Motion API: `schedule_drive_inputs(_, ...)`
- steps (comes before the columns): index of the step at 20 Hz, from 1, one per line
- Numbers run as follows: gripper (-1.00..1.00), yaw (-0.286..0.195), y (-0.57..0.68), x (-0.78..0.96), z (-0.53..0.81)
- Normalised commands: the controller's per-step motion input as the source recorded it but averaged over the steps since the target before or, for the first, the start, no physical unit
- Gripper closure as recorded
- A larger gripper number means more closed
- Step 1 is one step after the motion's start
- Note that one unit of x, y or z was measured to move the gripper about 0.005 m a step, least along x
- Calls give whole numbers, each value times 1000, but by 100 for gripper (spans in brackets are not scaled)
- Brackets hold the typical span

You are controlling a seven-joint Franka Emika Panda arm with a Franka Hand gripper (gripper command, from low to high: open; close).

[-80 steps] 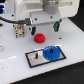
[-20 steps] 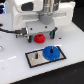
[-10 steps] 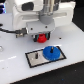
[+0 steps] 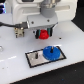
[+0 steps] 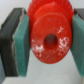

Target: Insert the blue gear onto the right peg, followed by the red gear

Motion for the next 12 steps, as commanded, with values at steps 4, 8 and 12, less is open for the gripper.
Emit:
schedule_drive_inputs(4,100,0,2,552,433)
schedule_drive_inputs(8,100,0,4,657,401)
schedule_drive_inputs(12,100,0,8,721,309)
